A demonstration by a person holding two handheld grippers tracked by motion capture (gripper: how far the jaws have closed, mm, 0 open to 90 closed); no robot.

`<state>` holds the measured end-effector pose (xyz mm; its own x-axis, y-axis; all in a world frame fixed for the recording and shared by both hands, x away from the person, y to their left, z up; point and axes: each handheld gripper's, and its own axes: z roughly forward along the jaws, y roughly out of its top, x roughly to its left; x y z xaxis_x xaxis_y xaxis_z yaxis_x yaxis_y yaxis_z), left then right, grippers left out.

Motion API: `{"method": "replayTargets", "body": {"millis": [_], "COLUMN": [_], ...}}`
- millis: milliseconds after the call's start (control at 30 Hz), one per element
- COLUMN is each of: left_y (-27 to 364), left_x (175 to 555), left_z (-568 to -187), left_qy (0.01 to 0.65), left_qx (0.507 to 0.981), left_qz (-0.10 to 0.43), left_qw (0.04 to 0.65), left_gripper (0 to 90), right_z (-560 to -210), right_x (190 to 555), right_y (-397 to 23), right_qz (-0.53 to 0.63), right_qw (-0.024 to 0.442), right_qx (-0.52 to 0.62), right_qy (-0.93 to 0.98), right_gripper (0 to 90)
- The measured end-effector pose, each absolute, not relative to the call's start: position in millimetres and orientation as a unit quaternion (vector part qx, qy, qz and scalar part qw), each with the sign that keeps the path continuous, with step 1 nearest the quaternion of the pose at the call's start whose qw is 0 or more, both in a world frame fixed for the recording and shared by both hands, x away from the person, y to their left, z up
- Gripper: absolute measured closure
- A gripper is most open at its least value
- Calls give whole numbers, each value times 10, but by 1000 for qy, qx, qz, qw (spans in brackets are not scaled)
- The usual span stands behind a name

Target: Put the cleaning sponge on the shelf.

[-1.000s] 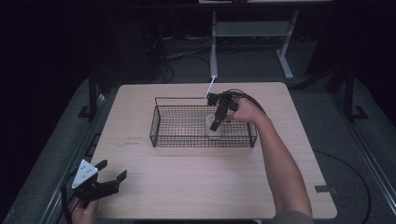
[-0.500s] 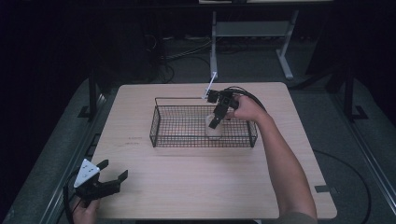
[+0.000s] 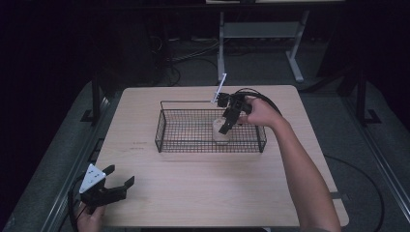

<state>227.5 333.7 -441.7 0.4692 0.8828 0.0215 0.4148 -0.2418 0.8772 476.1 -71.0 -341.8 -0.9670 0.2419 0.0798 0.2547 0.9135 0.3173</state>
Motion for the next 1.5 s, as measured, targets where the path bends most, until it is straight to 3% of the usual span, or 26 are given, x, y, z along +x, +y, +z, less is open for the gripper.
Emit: {"method": "replayTargets", "body": {"millis": [1500], "left_y": [3339], "left_x": [2277], "left_z": [-4419], "left_qy": [440], "left_qx": [740], "left_qz": [272], "left_qw": [431], "left_gripper": [137], "right_z": [-3265], "right_x": [4450], "right_y": [-828], "right_qz": [-180], "right_qw": [15], "right_qx": [-117], "right_qy": [-977], "right_gripper": [186]}}
